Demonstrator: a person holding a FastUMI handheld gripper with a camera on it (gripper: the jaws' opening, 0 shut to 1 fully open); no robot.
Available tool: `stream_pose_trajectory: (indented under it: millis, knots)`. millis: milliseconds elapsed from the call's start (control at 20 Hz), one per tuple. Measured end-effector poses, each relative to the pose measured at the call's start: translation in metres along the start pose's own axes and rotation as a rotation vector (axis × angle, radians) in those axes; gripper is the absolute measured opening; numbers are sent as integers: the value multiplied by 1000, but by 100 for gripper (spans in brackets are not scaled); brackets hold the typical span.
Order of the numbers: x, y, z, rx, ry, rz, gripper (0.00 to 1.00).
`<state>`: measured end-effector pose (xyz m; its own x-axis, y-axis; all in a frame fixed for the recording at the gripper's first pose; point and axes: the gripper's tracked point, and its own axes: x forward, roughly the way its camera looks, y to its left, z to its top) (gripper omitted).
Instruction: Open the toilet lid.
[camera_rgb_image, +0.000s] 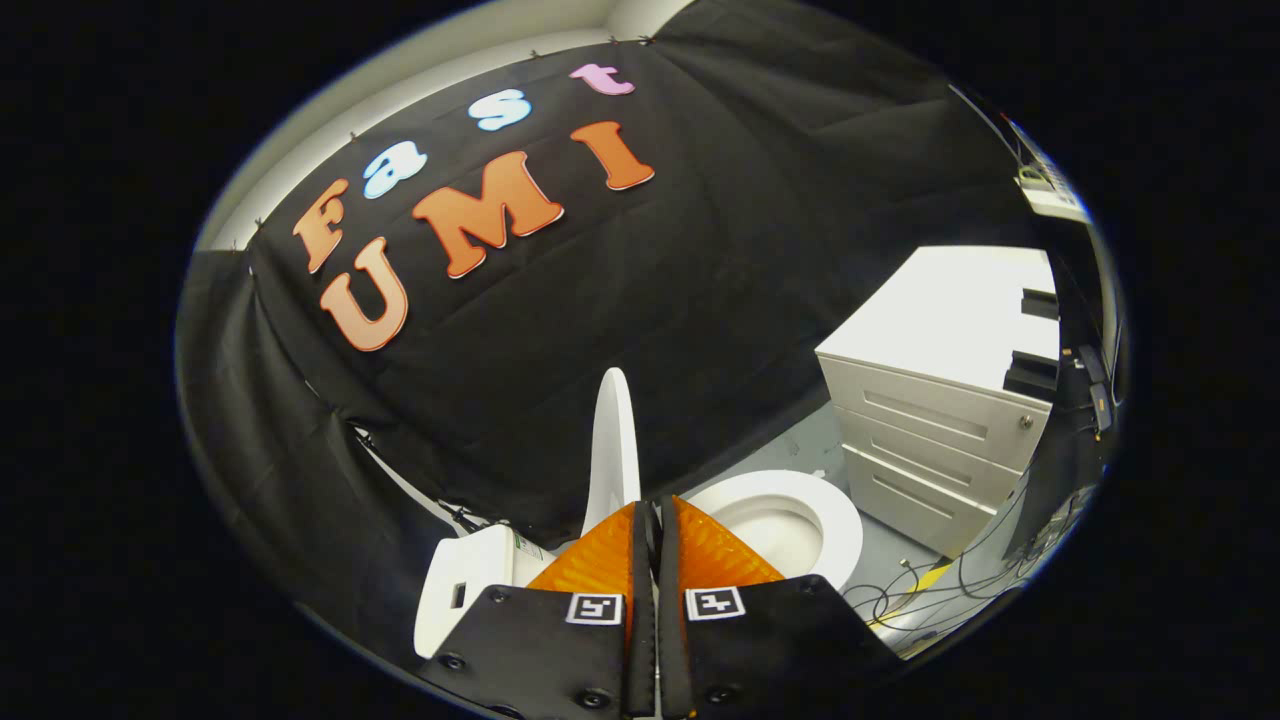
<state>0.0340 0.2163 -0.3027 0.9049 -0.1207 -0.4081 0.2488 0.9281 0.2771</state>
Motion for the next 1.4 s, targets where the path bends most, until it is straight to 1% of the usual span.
stream_pose_trajectory:
  millis: [100,350,650,1000,1400]
  knots:
    - [-5,15,-1,-48,-14,4,10]
    - [-14,51,-3,-94,-28,40,10]
    - [-32,114,-14,-144,-39,126,13]
    - [-50,193,-41,-249,-46,219,13]
    - [-66,258,-81,-319,-20,312,13]
